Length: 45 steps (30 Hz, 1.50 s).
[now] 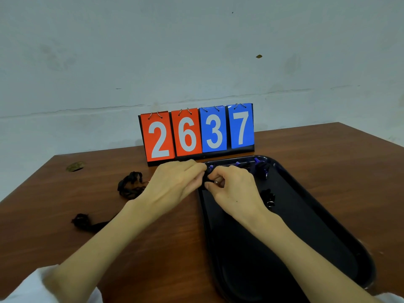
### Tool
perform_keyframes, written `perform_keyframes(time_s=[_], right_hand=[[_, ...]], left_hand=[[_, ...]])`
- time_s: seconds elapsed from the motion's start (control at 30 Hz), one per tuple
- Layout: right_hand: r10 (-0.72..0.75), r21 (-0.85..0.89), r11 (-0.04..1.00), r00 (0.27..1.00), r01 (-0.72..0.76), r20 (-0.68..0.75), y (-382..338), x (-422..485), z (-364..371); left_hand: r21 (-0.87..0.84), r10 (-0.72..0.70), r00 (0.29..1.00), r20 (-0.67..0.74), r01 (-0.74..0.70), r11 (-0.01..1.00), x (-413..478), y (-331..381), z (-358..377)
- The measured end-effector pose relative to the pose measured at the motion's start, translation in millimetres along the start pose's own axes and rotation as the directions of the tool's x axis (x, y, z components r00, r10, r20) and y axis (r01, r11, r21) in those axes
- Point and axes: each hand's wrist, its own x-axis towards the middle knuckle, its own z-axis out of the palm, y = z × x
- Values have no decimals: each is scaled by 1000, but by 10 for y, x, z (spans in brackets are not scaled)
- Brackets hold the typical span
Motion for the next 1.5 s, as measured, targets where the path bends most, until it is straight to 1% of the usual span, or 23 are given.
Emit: perform_keyframes(time_s=[0.1, 0.17, 0.23, 0.3, 0.37, 0.43, 0.5, 0.57, 0.6, 0.7, 0.77, 0.87, 0.93, 1.03, 1.17, 1.27, 1.33, 1.4, 1.5], right_hand=[[-17, -29, 999, 1000, 17, 12, -24, -13, 1], [-44, -35, 998, 999, 44, 1, -37, -23, -14], [-66, -44, 997, 998, 66, -6, -48, -28, -40], [-64, -55, 996, 998, 64, 3, -65, -14, -66], [-15, -41, 999, 1000, 15, 6, -58, -6, -161], [89, -24, 996, 996, -89, 0, 16, 7, -326], [224, 38, 974, 974, -223, -41, 186, -24, -553], [346, 107, 935, 935, -337, -75, 433, -92, -777], [387, 104, 920, 919, -379, -79, 558, -129, -850], [475, 11, 879, 875, -476, -96, 889, -237, -928], [512, -26, 855, 852, -518, -109, 1045, -291, -887], [546, -58, 830, 830, -555, -117, 1162, -332, -802], [530, -85, 837, 840, -540, -118, 1180, -332, -766], [490, -126, 857, 866, -500, -104, 1178, -351, -728], [473, -165, 858, 873, -487, -118, 1124, -369, -691], [463, -176, 860, 877, -480, -131, 1104, -366, -689], [407, -166, 888, 901, -429, -153, 1128, -368, -665], [313, -127, 935, 939, -331, -146, 1143, -377, -634], [199, -147, 969, 980, -200, -23, 1170, -386, -590]], left_hand=[[-17, -55, 998, -25, 55, 998, -17, 3, 29], [-55, -121, 992, -26, 120, 991, -28, 11, 47], [-115, -219, 975, -30, 215, 970, -35, 21, 69], [-200, -348, 938, 6, 342, 918, -24, 22, 88], [-301, -447, 894, 34, 435, 848, 12, 67, 101], [-360, -484, 873, 57, 470, 806, 54, 155, 125], [-360, -461, 882, 97, 463, 810, 88, 277, 183], [-319, -408, 900, 154, 436, 842, 106, 412, 276], [-294, -373, 910, 181, 413, 862, 115, 472, 331], [-239, -265, 940, 215, 314, 919, 192, 686, 484], [-186, -230, 941, 249, 279, 942, 270, 841, 604], [7, -241, 922, 303, 251, 968, 367, 1017, 810], [105, -259, 918, 299, 238, 966, 413, 1069, 887], [177, -278, 899, 339, 229, 957, 438, 1098, 934], [209, -289, 886, 362, 224, 952, 400, 1050, 967], [216, -271, 905, 329, 207, 954, 403, 1035, 1005], [167, -256, 913, 318, 211, 963, 414, 1033, 1002], [118, -260, 906, 335, 234, 965, 411, 1020, 992], [117, -275, 890, 363, 249, 961, 362, 957, 949]])
